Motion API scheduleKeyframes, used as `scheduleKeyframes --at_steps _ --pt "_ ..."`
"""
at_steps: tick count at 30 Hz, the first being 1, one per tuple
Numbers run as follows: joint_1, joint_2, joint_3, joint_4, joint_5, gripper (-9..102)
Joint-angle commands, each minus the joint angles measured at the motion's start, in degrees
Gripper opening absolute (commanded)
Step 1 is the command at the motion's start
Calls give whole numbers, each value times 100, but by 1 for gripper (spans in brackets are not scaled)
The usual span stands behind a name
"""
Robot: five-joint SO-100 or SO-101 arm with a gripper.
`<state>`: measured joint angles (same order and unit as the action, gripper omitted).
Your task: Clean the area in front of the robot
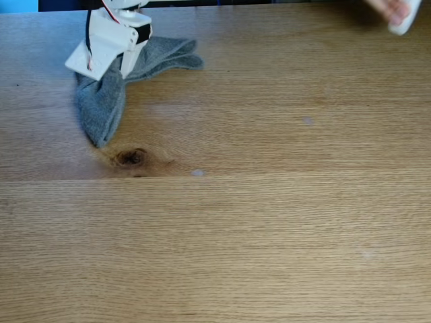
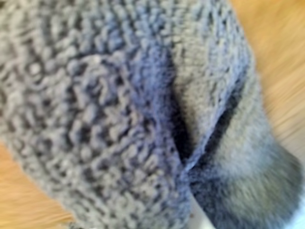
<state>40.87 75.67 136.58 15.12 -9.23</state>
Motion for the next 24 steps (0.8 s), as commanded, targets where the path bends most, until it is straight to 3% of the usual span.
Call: scheduleKeyframes --at_steps 1,13,24 --pt "-334 1617 -246 360 202 0" --pt "-1960 4658 -176 1854 817 0" --pt "-5106 6495 -149 3630 1661 0"
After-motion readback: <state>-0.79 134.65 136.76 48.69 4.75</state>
